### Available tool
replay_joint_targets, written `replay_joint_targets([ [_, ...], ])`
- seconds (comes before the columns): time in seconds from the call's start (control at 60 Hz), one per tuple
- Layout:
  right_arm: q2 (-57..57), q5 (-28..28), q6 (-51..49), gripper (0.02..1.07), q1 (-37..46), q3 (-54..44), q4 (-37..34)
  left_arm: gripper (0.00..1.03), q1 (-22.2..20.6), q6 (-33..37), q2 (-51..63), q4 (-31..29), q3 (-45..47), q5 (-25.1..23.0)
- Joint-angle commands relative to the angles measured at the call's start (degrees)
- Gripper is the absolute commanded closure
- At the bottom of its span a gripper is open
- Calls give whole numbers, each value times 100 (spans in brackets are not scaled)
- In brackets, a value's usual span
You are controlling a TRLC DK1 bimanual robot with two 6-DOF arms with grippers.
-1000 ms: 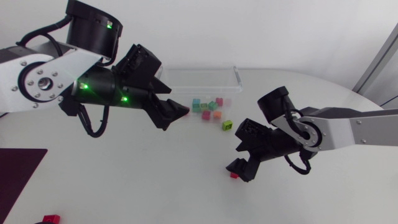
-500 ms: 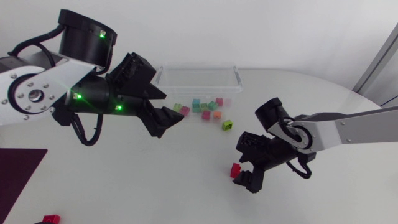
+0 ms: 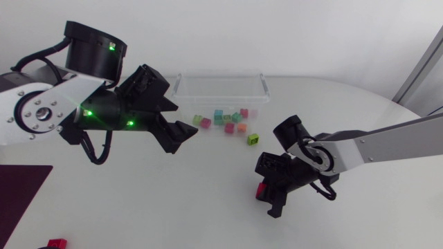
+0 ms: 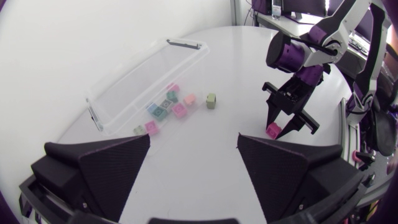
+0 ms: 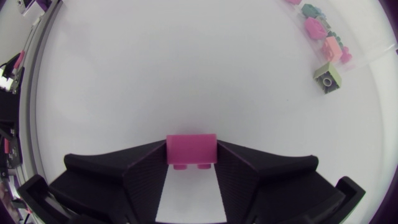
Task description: Pick up the duplo bricks and place them in the container
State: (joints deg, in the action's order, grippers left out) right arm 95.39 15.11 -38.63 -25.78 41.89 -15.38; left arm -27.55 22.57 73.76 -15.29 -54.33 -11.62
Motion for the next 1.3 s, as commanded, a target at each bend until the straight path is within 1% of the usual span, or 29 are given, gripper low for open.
replay_joint_targets([
  [0.0, -91, -132, 22, 75, 29, -40, -71, 5, 74, 108, -81, 70, 142, 19],
  [0.1, -496, -158, 75, 78, 117, 100, -299, 5, 110, 108, -72, 114, 194, 28],
  [0.183, -803, -149, 181, 78, 249, 346, -440, 5, 136, 108, -81, 175, 247, 37],
  [0.417, -935, -123, 734, 78, 574, 1313, -510, 5, 154, 90, -125, 421, 379, 300],
  [0.533, -750, -96, 1121, 78, 662, 1840, -378, 5, 268, 46, -81, 597, 405, 415],
  [0.6, -548, -96, 1411, 78, 706, 2157, -167, 5, 320, 46, -37, 676, 405, 485],
  [0.833, 146, -123, 1982, 78, 724, 3071, 263, 5, 435, 55, 7, 817, 511, 485],
  [1.083, 621, -211, 2246, 78, 724, 3774, 518, 5, 540, 72, 7, 826, 528, 485],
  [1.217, 963, -413, 2290, 77, 662, 4152, 597, 5, 575, 81, -10, 826, 537, 485],
  [1.283, 1174, -536, 2299, 75, 644, 4310, 624, 5, 575, 81, -19, 826, 537, 485],
])
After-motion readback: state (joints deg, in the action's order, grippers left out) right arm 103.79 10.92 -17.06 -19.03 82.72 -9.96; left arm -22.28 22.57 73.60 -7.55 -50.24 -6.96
